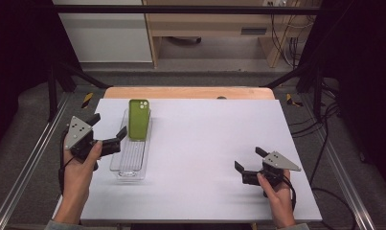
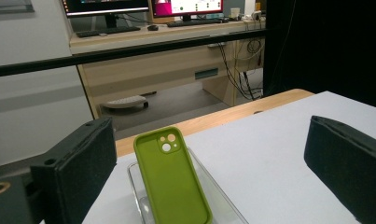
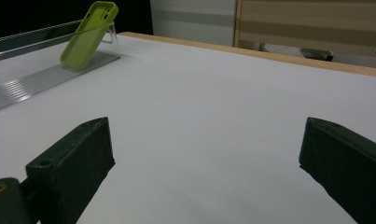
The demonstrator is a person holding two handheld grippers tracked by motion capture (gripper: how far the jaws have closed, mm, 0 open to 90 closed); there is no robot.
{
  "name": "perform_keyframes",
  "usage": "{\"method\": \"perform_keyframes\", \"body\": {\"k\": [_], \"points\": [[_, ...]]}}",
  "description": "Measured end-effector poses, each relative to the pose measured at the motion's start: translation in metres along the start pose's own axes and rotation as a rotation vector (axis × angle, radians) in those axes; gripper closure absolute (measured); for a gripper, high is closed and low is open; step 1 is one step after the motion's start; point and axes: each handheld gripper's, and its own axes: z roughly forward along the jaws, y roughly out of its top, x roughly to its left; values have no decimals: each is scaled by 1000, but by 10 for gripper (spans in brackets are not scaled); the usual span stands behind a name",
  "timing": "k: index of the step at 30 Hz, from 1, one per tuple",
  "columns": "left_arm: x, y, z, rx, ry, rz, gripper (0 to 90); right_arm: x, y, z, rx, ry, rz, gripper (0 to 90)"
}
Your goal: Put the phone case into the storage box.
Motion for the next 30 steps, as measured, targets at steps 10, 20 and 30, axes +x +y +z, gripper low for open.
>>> {"method": "perform_keyframes", "body": {"k": [10,20,30], "points": [[3,-12,-6,-1,5,-18,17,0,0,0,1,5,2,34],[3,-21,-14,-24,2,-27,18,0,0,0,1,5,2,34],[5,-33,-25,-38,-3,-42,19,0,0,-1,-5,6,-7,34]]}}
